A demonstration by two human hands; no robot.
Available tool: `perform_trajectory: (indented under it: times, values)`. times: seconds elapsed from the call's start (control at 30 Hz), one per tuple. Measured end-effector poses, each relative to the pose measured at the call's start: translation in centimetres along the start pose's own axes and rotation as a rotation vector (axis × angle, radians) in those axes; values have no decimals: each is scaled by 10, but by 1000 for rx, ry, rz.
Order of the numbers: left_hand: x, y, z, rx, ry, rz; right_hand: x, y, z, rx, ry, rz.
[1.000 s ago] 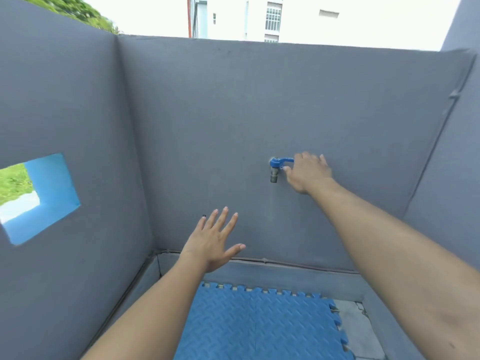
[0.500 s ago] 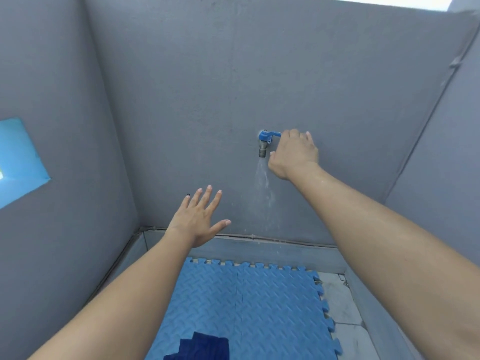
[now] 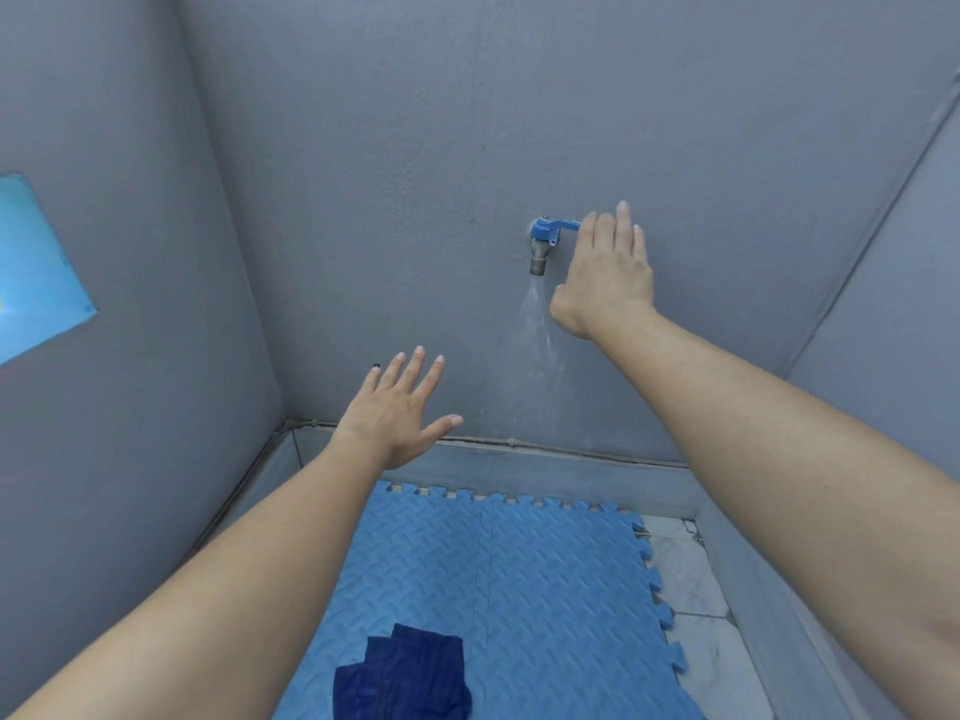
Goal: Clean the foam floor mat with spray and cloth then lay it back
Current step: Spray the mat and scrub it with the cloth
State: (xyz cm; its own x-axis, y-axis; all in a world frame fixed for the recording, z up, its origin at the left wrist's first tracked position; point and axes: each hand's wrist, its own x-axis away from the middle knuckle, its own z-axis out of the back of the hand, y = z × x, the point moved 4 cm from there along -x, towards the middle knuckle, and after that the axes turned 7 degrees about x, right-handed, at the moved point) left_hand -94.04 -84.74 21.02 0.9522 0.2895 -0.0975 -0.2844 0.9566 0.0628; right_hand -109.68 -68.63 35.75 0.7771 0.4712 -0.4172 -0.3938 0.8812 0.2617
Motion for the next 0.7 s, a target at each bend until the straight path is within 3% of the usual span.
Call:
perform_trajectory:
  times: [0.47,0.6,0.7]
  values:
    - [41,-29,-23,34,-21,76,-9,10,-2,-131,-176,7]
    - [57,-23,-43,70,-37,77,8,14,-12,-320,-62,66]
    - [79,-15,-82,135,-61,87,75,9,-72,-463,89,95]
